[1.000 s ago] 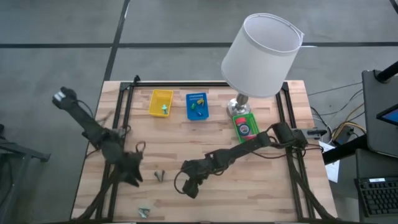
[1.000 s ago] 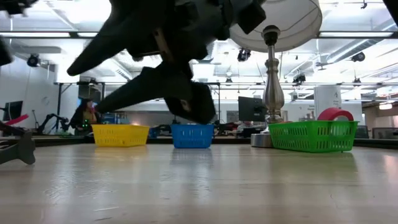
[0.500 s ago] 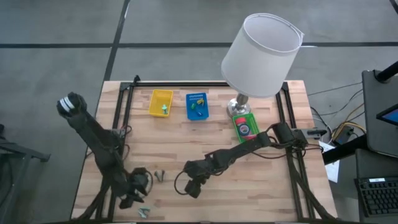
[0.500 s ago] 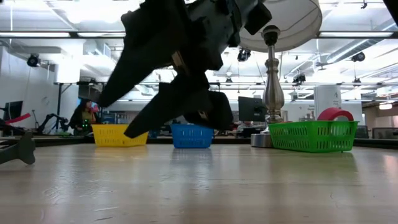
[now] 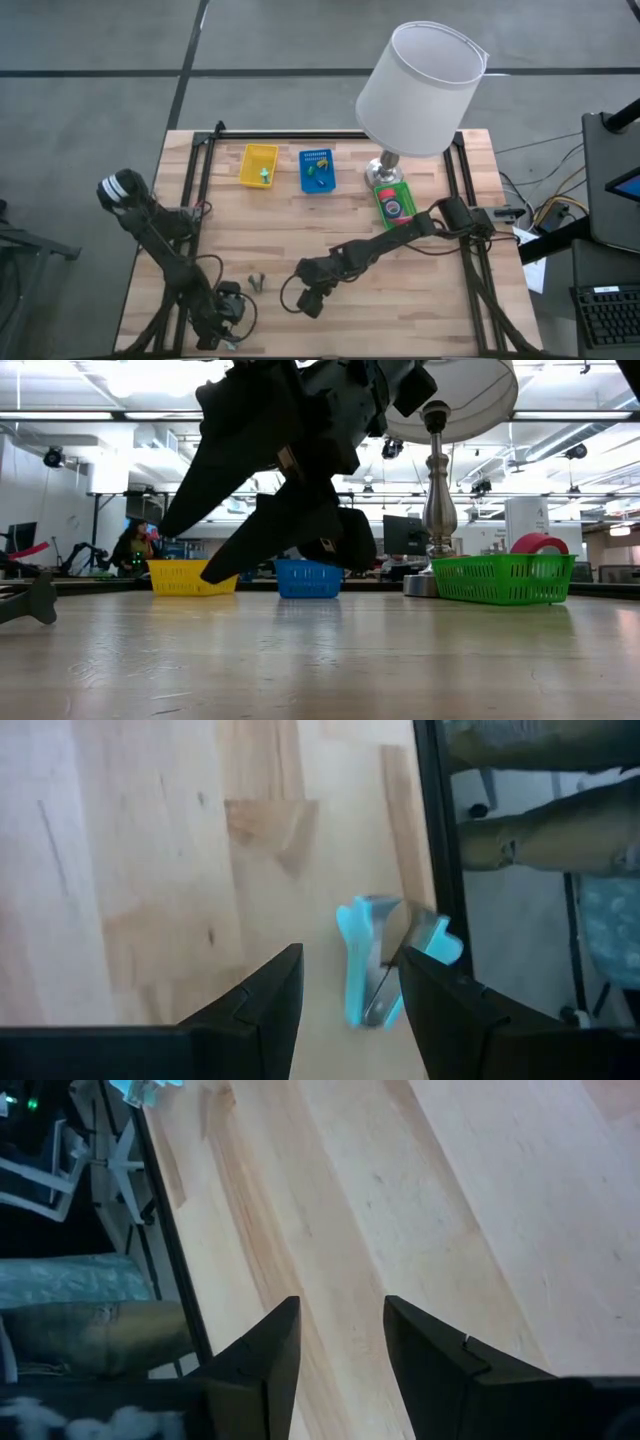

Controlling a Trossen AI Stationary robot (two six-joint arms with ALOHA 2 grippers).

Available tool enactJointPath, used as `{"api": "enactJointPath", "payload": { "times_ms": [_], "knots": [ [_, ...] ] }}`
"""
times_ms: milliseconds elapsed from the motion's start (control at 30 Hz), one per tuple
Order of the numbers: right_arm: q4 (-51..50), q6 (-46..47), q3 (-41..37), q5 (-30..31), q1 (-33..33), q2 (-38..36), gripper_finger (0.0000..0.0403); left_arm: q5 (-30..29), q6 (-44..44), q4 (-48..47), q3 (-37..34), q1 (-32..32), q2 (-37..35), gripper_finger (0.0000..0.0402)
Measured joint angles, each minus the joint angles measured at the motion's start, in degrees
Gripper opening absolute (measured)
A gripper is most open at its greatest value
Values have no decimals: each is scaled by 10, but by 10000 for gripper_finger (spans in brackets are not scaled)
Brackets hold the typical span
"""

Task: Pick and place Stapler, Stapler remover, tape
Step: Put the light blue green staple remover into the yellow bin

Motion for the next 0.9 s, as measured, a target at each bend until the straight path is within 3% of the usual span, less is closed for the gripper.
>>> {"api": "enactJointPath", "payload": {
  "times_ms": [333, 600, 900],
  "knots": [
    [0, 0, 0, 0, 2, 0, 130, 4, 0, 4, 27, 0, 48, 170],
    [0, 0, 0, 0, 4, 0, 134, 8, -16, 5, 27, 0, 46, 167],
    [0, 0, 0, 0, 4, 0, 123, 7, -16, 5, 27, 0, 44, 96]
  ]
}}
